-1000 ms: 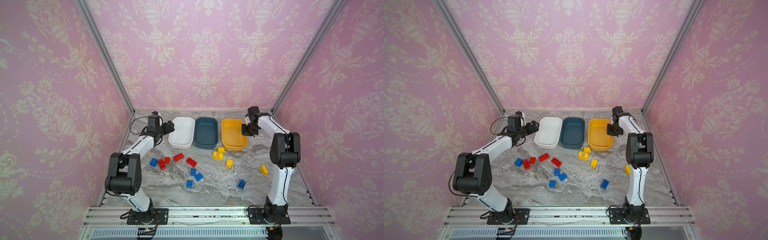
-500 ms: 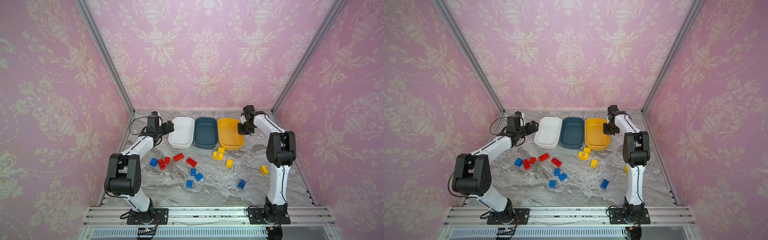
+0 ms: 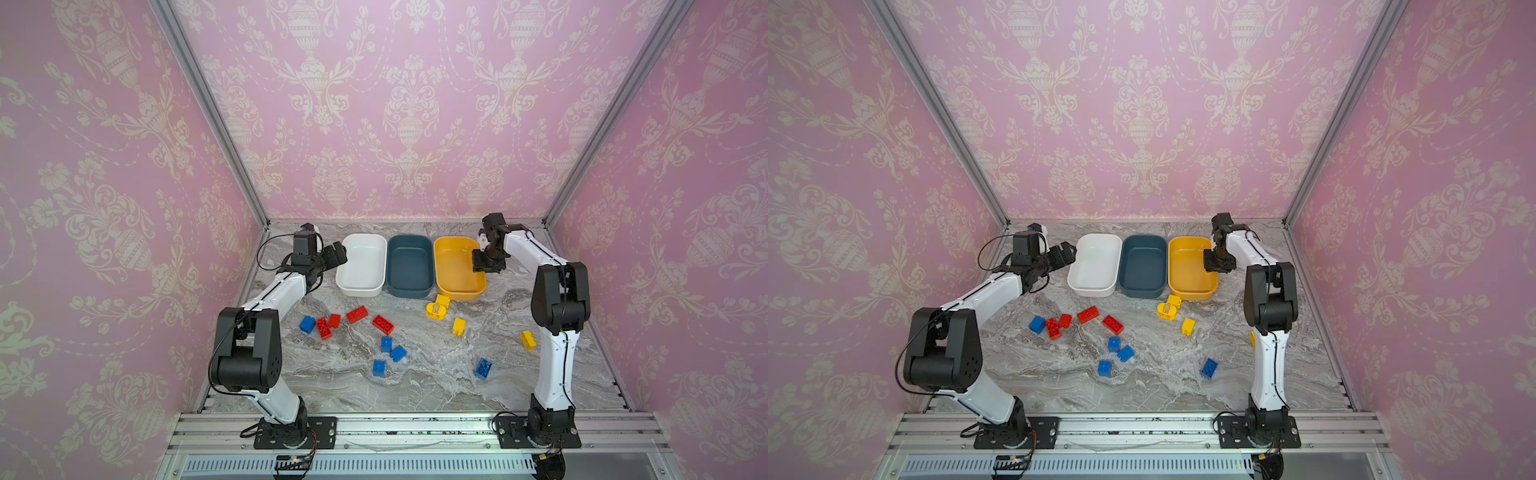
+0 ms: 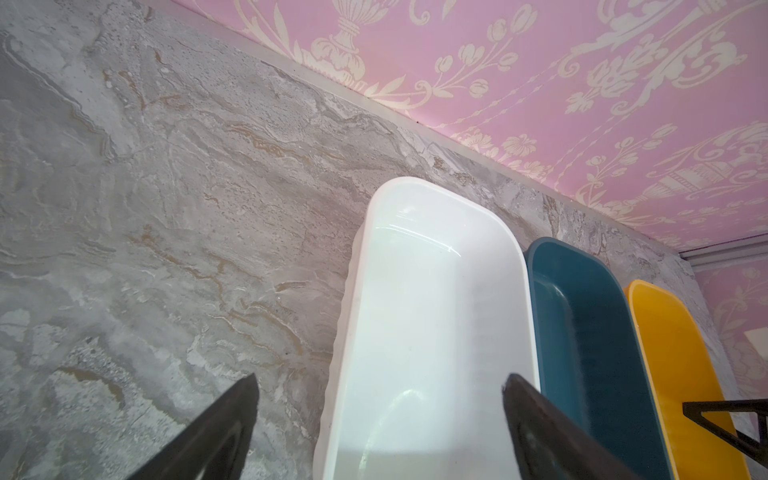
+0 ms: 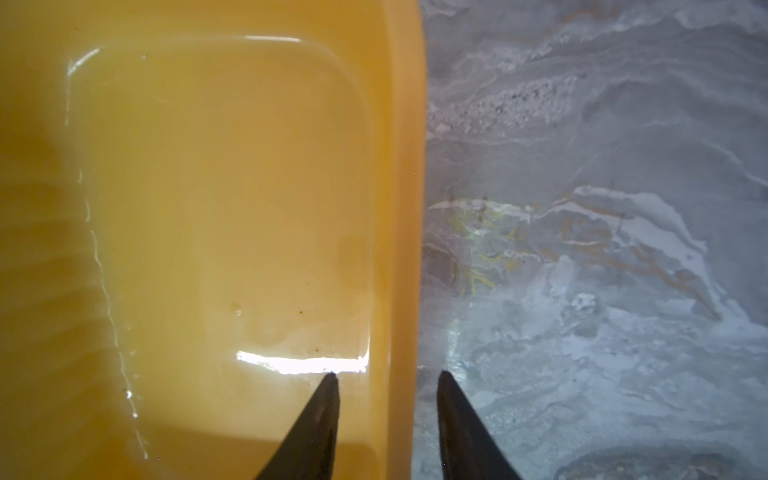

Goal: Sort the legos into containers by color
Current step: 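Lower the right gripper onto a yellow brick near the yellow tub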

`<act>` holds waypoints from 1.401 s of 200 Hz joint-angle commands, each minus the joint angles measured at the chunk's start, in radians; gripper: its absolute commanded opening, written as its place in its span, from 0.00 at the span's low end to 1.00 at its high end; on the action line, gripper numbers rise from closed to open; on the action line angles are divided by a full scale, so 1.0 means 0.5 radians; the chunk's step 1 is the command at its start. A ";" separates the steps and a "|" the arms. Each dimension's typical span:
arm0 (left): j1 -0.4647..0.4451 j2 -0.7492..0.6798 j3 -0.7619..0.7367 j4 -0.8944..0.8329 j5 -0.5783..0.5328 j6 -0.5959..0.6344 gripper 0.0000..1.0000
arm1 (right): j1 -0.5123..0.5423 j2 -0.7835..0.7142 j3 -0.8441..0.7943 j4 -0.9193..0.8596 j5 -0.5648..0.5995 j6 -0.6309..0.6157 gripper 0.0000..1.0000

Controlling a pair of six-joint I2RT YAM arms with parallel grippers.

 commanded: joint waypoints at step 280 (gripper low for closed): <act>0.013 -0.082 -0.096 0.098 0.088 -0.056 0.99 | -0.442 -1.298 -1.826 0.109 0.158 0.369 0.75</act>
